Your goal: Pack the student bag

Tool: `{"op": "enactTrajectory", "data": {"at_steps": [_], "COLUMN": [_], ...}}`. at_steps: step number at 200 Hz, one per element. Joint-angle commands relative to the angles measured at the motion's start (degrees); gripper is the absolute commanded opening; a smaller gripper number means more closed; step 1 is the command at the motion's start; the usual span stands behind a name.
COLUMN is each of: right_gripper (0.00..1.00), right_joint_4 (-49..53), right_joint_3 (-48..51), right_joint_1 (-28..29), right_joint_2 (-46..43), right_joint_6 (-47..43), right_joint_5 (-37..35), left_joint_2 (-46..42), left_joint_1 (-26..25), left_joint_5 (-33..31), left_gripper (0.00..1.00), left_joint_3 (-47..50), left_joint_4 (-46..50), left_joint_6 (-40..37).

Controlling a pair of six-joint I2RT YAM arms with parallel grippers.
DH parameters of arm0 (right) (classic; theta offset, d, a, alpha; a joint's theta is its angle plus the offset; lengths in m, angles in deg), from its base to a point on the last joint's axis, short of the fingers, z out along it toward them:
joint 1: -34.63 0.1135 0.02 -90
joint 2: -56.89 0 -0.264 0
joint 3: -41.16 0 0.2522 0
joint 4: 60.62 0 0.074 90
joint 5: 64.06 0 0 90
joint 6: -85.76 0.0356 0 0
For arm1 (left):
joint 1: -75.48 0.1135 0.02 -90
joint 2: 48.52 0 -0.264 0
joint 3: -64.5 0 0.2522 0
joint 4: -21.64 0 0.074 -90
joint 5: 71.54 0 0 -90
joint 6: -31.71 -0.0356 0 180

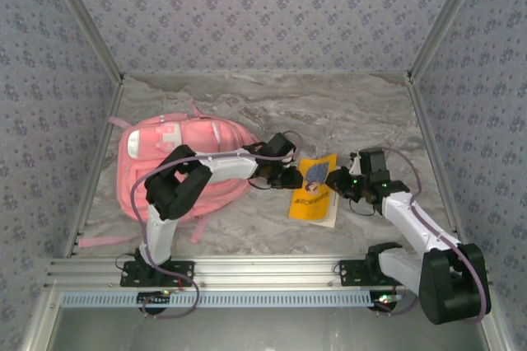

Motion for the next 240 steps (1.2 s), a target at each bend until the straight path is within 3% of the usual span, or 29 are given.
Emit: {"op": "enactTrajectory", "data": {"at_steps": [1,35,57,76,121,159,187,240], "right_gripper": [0.19,0.2,0.03,0.0,0.0,0.0,0.0,0.0], "right_joint_4": [-1.2,-1.3,0.2,2.5,5.1,2.2,-3.0,-19.8], "right_joint_3": [0.7,0.9,0.6,0.0,-3.6,-6.2,-7.8,-7.0], "right_joint_1": [0.7,0.7,0.7,0.7,1.1,1.3,1.3,1.4], "right_joint_2": [1.4,2.2,1.2,-0.4,-5.2,-8.4,-8.4,-6.5], "right_joint_6": [-0.8,-1.4,-1.9,-2.2,-2.8,-0.6,1.9,11.4], "right_joint_5": [2.9,2.6,0.9,0.4,-0.9,2.3,6.8,16.6], "left_joint_2": [-1.1,-1.9,-2.4,-3.6,-12.9,-21.2,-24.4,-28.0], "left_joint_1": [-0.7,-0.7,-0.7,-0.3,2.9,5.6,7.8,11.6], "left_joint_5": [0.9,0.5,0.2,-0.4,-6.1,-8.4,-6.1,5.6], "left_gripper": [0.25,0.25,0.25,0.26,0.51,0.64,0.67,0.74], "left_joint_3": [1.3,2.2,2.6,2.8,3.8,4.4,5.4,11.3], "left_joint_4": [0.5,0.4,0.6,1.6,7.6,12.0,12.2,1.1], "left_joint_6": [0.2,0.2,0.1,-0.6,-3.9,-6.3,-5.4,1.0]}}
